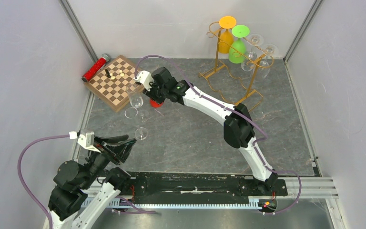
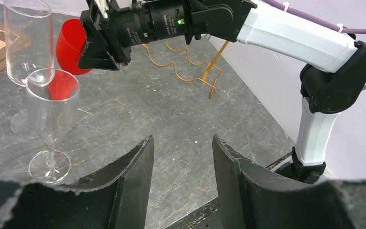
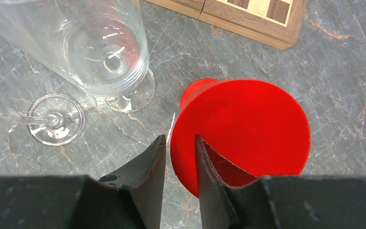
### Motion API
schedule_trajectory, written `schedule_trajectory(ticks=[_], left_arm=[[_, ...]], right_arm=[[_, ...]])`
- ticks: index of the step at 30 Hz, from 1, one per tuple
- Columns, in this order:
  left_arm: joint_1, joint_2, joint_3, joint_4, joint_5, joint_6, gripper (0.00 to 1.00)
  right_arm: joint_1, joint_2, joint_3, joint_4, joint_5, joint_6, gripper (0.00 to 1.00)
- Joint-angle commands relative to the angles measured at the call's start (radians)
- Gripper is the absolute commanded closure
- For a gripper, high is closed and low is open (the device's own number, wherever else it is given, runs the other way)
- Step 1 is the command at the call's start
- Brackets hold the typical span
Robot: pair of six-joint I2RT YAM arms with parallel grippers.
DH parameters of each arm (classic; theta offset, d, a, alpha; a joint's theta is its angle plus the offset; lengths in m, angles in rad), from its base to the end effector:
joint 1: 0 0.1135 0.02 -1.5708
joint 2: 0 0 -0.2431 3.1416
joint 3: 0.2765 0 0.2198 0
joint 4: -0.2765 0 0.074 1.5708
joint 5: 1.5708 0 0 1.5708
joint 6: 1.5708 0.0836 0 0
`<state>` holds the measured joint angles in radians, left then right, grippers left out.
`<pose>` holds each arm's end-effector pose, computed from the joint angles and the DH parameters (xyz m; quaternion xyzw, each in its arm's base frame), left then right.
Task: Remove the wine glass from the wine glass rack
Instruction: Place the wine glass at the center of the board.
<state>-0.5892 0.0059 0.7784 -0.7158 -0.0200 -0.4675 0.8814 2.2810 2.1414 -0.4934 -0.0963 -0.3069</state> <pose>0.0373 -0.0229 0.3144 0.0345 0.6859 -0.3605 0.6312 0.3265 0.4087 0.2348 -0.5168 0.7262 0.1691 0.4207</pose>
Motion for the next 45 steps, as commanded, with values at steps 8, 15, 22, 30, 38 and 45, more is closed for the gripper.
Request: schedule_trajectory(ticks=[8,15,22,30,38,45], left_arm=[[0.011,-0.012,-0.004,0.032,0.014,0.04,0.45],[0.012,-0.011,-0.004,0.032,0.014,0.04,0.45],[0.014,-0.012,-0.005,0.032,0.012,0.041,0.45],[0.015,-0.011,-0.005,0.032,0.011,0.04,0.45],[0.016,-0.011,-0.005,0.03,0.006,0.038,0.45],[0.016,0.018,-0.004,0.027,0.004,0.036,0.45]], right_arm=[[0.0,0.005,0.048,0.083,0.016,0.025,0.49],[0.002,-0.012,0.041,0.14,0.022,0.031,0.41],[0.007,-0.052,0.039,0.185,0.035,0.012,0.38],[0.01,-0.169,-0.052,0.207,0.09,-0.047,0.36],[0.019,-0.356,-0.19,0.228,0.144,-0.063,0.33],[0.019,-0.622,-0.443,0.235,0.227,-0.034,0.3]])
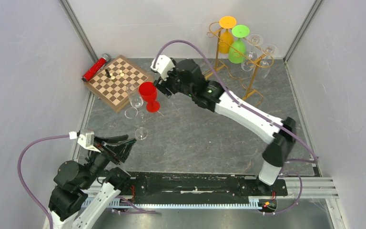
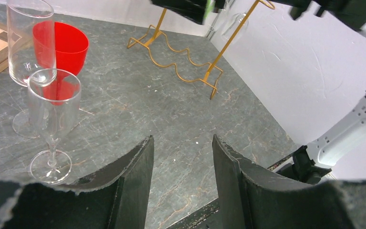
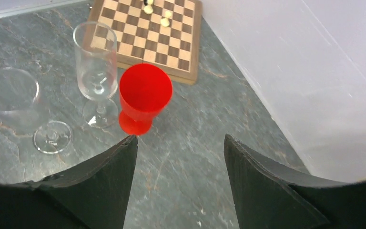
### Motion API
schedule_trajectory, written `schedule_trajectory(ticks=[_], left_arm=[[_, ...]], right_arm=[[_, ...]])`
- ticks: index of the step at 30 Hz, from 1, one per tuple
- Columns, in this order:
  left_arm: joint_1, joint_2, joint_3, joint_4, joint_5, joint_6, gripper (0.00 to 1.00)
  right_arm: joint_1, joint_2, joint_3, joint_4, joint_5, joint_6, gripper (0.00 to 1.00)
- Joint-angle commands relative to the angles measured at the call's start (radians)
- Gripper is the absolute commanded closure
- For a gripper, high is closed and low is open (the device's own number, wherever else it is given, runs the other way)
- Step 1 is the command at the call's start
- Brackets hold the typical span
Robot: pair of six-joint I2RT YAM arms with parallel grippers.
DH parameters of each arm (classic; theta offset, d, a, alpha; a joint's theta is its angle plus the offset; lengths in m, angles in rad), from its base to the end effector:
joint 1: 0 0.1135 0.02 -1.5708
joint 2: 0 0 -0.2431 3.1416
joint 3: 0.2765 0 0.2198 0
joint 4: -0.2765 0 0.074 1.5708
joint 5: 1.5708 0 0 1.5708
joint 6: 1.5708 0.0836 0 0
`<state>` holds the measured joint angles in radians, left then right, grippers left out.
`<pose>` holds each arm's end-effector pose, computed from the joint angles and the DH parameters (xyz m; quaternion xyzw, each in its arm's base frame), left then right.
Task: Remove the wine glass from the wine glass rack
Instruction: Place the wine glass at the center of the board.
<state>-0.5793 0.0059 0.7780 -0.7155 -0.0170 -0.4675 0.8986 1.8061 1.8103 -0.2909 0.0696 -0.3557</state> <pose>0.0375 -0.0228 0.3144 0.0322 0.6861 -0.3582 0.6324 0.2778 0.3398 0.3663 -0.4528 0.6603 0.1336 0.5840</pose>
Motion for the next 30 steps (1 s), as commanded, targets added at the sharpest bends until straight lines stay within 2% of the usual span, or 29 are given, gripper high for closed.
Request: schedule_trajectory(ticks=[1,8,14,20,25,30], left_arm=[[0.006,0.02,-0.003,0.027,0.0,0.037,0.45],[0.007,0.022,-0.003,0.024,-0.01,0.034,0.45],[0.007,0.022,-0.002,0.021,-0.02,0.031,0.45],[0.007,0.021,-0.002,0.021,-0.018,0.03,0.45],[0.007,0.02,-0.002,0.021,-0.015,0.031,0.45],[0.007,0.006,-0.003,0.021,-0.014,0.029,0.45]], right_arm=[[0.003,-0.191,-0.159,0.031,0.077,0.02,0.29],[0.002,-0.5,-0.448,0.027,0.223,0.044,0.26],[-0.005,-0.69,-0.547,-0.096,0.305,0.136,0.26],[-0.045,-0.829,-0.649,-0.128,0.433,0.177,0.26],[-0.104,-0.882,-0.671,-0.165,0.524,0.186,0.25],[-0.169,-0.918,-0.728,-0.198,0.54,0.222,0.24]])
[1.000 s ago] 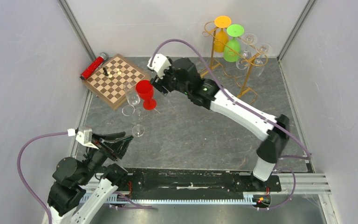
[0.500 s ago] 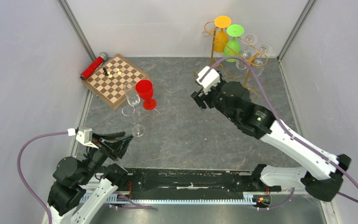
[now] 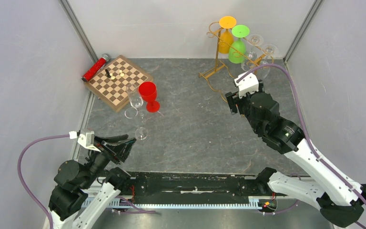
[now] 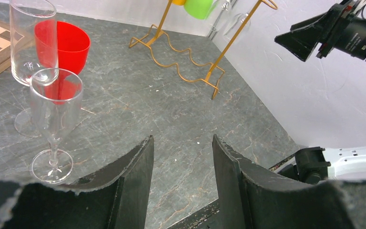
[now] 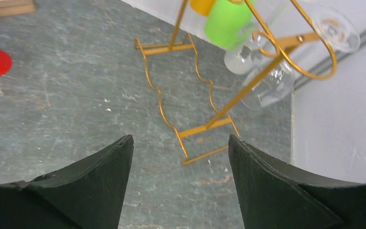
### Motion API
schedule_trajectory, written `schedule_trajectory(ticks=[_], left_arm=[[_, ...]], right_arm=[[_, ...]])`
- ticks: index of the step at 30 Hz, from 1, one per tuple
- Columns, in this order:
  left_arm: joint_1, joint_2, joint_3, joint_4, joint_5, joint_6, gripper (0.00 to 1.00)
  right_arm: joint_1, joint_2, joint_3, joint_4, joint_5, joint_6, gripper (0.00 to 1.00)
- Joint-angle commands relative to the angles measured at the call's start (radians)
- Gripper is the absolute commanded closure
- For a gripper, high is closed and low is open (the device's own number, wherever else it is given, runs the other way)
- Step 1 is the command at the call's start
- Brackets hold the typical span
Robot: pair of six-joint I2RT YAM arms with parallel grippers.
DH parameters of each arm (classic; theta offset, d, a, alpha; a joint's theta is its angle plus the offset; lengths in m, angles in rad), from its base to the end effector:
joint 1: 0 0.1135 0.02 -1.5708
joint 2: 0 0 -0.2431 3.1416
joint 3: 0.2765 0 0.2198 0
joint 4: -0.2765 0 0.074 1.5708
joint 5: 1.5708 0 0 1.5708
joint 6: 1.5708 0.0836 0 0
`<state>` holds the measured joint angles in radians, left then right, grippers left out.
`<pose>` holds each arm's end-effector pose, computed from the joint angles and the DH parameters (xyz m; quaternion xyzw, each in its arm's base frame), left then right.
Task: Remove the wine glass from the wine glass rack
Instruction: Place the wine glass at the center of the board.
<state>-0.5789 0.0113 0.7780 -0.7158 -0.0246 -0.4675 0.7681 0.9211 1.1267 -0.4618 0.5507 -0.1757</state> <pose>0.0387 -0.0229 0.3142 0.0295 0.6883 -0.3548 0.6321 0.1801 0.1132 0.3722 -0.1983 0.7541 -0.0342 0.6252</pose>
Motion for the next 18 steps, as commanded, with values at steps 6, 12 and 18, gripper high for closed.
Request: schedule_trajectory(ticks=[6,12,18], left_arm=[[0.006,-0.001,-0.003,0.023,0.003,0.03,0.45],[0.005,-0.002,-0.003,0.025,0.02,0.035,0.45],[0.006,-0.024,-0.005,0.029,0.02,0.039,0.45]], right_arm=[[-0.172,-0.084,-0.179,0.02,0.06,0.094,0.24],[-0.361,-0.133,-0.374,0.184,-0.049,0.174,0.25],[-0.467,-0.172,-0.571,0.399,-0.096,0.239,0.26]])
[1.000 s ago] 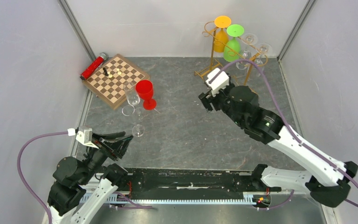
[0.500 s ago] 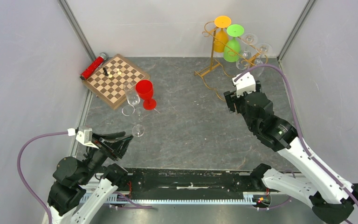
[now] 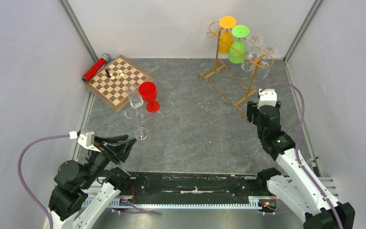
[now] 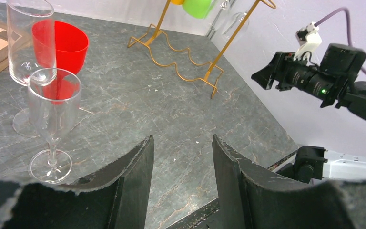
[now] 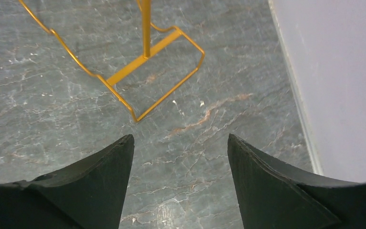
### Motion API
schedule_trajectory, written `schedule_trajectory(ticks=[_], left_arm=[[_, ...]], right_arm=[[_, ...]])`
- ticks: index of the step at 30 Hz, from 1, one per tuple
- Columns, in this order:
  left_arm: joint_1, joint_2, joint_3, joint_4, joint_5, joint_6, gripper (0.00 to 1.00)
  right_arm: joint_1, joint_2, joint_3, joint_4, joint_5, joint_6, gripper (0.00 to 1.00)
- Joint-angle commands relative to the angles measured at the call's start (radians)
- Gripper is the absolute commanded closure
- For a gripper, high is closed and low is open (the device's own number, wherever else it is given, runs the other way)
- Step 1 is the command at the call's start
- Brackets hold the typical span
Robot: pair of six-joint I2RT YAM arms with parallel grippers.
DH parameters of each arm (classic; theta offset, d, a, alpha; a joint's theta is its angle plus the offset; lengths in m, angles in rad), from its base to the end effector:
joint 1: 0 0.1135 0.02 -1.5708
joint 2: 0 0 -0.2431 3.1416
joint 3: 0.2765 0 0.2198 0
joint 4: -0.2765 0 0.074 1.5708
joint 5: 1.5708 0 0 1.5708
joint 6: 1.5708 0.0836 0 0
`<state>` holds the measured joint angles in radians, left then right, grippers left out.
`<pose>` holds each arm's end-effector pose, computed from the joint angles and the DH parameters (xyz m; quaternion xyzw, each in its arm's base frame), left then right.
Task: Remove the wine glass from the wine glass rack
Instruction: Place the wine glass at the center of the board, then move the wine rack to the center of the board.
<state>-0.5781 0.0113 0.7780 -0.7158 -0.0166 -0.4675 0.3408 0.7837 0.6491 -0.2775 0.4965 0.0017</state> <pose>0.0384 -0.0234 0.3142 0.0321 0.6881 -0.3570 0.6309 0.2023 0.0295 0.2571 -0.0043 0.8222 -0.1122 0.5580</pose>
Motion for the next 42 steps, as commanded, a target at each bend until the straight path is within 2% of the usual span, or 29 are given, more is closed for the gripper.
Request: schedule_trajectory(ticks=[1,12,19,23,29,42], left_arm=[[0.006,-0.032,-0.005,0.03,0.012,0.038,0.45],[0.006,-0.034,-0.006,0.033,0.04,0.042,0.45],[0.006,-0.034,-0.006,0.034,0.039,0.043,0.45],[0.006,-0.033,-0.006,0.033,0.041,0.042,0.45],[0.005,-0.031,-0.006,0.035,0.041,0.043,0.45],[0.006,-0.027,-0.008,0.035,0.037,0.041,0.45]], right_arm=[[-0.05,-0.039,-0.132,0.262,-0.049,0.059,0.26],[-0.066,-0.011,-0.467,0.869,-0.07,-0.014,0.26],[-0.069,0.148,-0.504,1.135,-0.09,-0.018,0.27],[-0.071,0.234,-0.487,1.254,-0.088,-0.029,0.27],[-0.078,0.361,-0.429,1.33,-0.088,-0.023,0.27],[-0.132,0.595,-0.339,1.511,-0.21,-0.03,0.25]])
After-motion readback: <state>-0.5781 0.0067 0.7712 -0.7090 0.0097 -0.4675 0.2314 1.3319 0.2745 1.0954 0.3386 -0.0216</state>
